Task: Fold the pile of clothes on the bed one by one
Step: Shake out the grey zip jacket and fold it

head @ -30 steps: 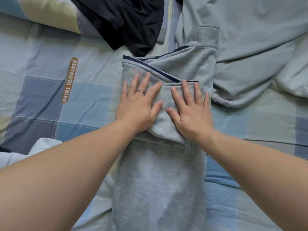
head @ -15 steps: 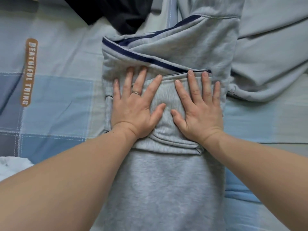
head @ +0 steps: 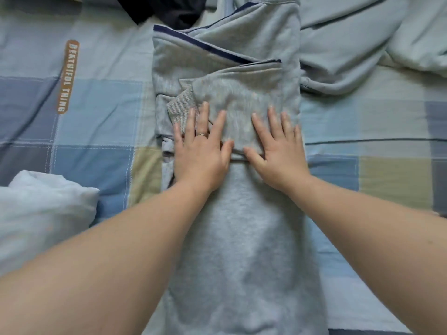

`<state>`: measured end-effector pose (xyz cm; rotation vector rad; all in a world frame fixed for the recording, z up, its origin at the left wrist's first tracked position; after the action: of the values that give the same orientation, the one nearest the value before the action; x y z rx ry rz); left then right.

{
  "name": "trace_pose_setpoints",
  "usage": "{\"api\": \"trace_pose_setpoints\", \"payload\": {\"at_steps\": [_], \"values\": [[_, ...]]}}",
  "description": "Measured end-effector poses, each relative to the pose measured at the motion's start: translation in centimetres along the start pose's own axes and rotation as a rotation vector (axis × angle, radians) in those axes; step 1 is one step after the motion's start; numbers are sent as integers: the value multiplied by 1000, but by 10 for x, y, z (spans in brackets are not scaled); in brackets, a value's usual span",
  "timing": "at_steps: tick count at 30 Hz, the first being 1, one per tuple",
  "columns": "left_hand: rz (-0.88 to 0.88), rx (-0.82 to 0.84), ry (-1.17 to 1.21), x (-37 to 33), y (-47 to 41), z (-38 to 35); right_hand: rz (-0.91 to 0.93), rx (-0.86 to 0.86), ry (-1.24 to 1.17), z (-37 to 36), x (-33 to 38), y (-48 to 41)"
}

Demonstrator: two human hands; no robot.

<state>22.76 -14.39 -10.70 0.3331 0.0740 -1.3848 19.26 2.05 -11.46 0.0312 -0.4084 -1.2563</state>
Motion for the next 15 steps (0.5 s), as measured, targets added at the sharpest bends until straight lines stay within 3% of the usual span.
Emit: {"api": "trace_pose_setpoints", "payload": {"at_steps": [6,12,15], "values": [[0,112,10,11,183,-42,-93,48,-11,-42,-24,160],[89,125,-6,19,282,-53,-174,186,11,-74,-36,291],[189,83,36,19,317,-56,-202,142,-69,-76,-34,326]]}}
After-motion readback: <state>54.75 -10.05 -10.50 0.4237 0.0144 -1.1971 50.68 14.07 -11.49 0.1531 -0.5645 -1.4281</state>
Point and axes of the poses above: each hand's wrist, its own y-axis away from the middle knuckle, its own z-axis out of the back of the hand, x = y × z, the point moved 6 cm from there along -y, towards the middle knuckle, and after that the axes turned 3 degrees about -x, right-handed, at the moved point
